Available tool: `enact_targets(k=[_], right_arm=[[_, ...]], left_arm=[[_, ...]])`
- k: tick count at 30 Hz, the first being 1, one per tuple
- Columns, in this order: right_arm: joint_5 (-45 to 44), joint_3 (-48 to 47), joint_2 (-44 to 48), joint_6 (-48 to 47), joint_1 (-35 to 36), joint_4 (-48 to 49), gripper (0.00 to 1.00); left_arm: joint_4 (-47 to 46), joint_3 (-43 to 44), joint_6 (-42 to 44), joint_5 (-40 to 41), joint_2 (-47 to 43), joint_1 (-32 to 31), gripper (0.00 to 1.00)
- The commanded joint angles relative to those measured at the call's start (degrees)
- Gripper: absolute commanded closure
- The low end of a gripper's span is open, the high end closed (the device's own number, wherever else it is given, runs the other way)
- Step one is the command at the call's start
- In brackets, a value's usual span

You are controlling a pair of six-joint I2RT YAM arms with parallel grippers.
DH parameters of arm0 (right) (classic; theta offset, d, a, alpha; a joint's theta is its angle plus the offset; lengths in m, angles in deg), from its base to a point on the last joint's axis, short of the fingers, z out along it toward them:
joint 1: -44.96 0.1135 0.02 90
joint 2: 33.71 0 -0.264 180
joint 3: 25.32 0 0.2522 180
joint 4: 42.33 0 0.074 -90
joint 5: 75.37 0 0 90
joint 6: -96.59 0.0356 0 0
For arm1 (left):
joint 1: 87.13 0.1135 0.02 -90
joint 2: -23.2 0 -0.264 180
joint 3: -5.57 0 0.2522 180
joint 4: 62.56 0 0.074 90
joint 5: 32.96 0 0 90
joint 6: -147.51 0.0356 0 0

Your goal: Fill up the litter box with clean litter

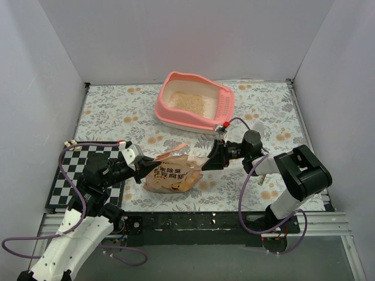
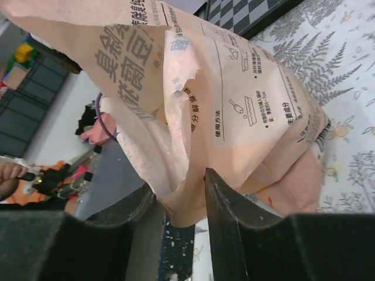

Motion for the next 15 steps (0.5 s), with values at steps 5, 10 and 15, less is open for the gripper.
enact_targets(k=[5, 10, 15], right_arm=[[-0.62, -4.74, -1.28, 9.27, 3.57, 39.16, 0.59], [-0.45, -6.24, -1.20, 9.19, 4.10, 39.16, 0.58], [-0.18, -7.64, -2.25, 10.15, 4.80, 39.16, 0.58]], left_arm=[[-5.18, 1.32, 0.43, 0.53, -1.77, -0.04, 1.00], [-5.18, 1.14, 0.87, 0.44, -1.42, -0.04, 1.00], [-5.09, 1.14, 0.96, 0.44, -0.81, -0.04, 1.00]])
